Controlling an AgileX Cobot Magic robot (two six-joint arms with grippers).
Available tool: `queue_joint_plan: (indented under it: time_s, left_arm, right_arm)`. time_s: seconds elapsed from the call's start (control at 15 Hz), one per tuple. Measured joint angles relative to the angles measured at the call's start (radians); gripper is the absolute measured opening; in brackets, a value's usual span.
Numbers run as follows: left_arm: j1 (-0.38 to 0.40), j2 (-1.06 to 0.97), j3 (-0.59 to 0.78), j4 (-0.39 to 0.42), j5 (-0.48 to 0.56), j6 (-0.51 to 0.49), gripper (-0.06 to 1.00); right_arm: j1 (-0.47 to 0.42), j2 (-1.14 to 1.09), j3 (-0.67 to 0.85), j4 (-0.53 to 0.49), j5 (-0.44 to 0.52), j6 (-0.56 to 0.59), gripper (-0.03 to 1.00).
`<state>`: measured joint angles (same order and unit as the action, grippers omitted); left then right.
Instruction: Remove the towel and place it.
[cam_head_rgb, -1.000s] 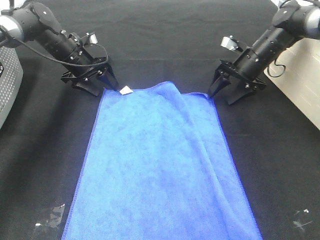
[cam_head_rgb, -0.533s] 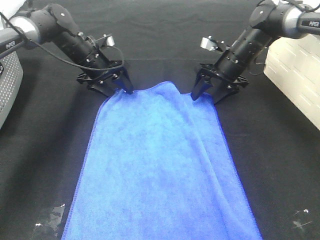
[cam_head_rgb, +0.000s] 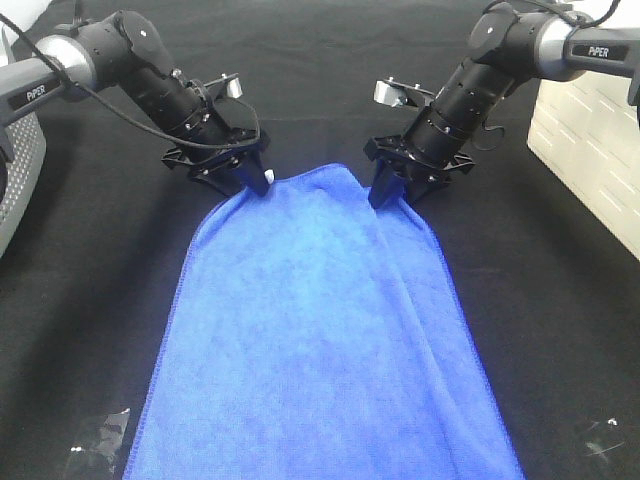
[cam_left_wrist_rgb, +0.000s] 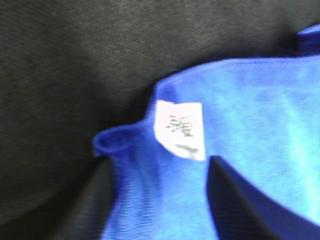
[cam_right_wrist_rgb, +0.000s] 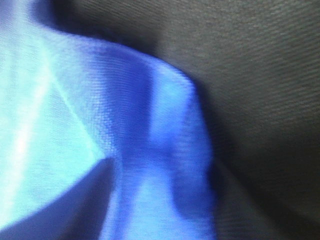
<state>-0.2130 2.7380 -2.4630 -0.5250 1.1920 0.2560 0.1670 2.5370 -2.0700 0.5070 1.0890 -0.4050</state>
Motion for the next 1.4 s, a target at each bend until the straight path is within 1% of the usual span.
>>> queue_joint_plan:
  time_s: [0.07,0.13,0.33,0.4,0.47,0.6,0.67,0.8,1.0,1.2,1.4]
  left_arm:
    - [0.000,0.000,0.000,0.011,-0.002,0.000,0.42]
    - [0.000,0.000,0.000,0.022,-0.003,0.000,0.39]
    - [-0.001,0.000,0.000,0.030,-0.005,0.000,0.36]
    - [-0.001,0.000,0.000,0.036,-0.006,0.000,0.32]
    - [-0.001,0.001,0.000,0.045,-0.007,0.002,0.26]
    - [-0.001,0.002,0.000,0.062,-0.006,0.020,0.08]
    - [-0.001,0.002,0.000,0.068,-0.006,0.032,0.03]
    - [-0.002,0.002,0.000,0.082,-0.006,0.056,0.02]
    - [-0.014,-0.009,0.000,0.148,-0.004,0.061,0.01]
    - [-0.014,-0.022,-0.001,0.242,0.012,0.063,0.01]
    - [-0.014,-0.022,-0.033,0.288,0.029,0.064,0.01]
  right_arm:
    - [0.000,0.000,0.000,-0.012,-0.003,0.000,0.46]
    - [0.000,0.000,0.000,-0.025,-0.004,0.000,0.44]
    - [0.001,0.000,-0.010,-0.046,-0.005,0.000,0.42]
    - [0.001,0.000,-0.011,-0.052,-0.011,0.000,0.38]
    - [0.001,0.000,-0.011,-0.059,-0.022,-0.001,0.29]
    - [0.001,0.000,-0.012,-0.092,-0.035,-0.001,0.08]
    - [0.001,0.000,-0.012,-0.116,-0.035,-0.001,0.01]
    - [0.001,-0.003,-0.012,-0.158,-0.035,-0.001,0.01]
    - [-0.012,-0.037,-0.012,-0.207,-0.033,-0.001,0.01]
    - [-0.033,-0.056,-0.034,-0.218,-0.030,0.001,0.01]
    - [-0.032,-0.056,-0.087,-0.214,-0.025,0.001,0.01]
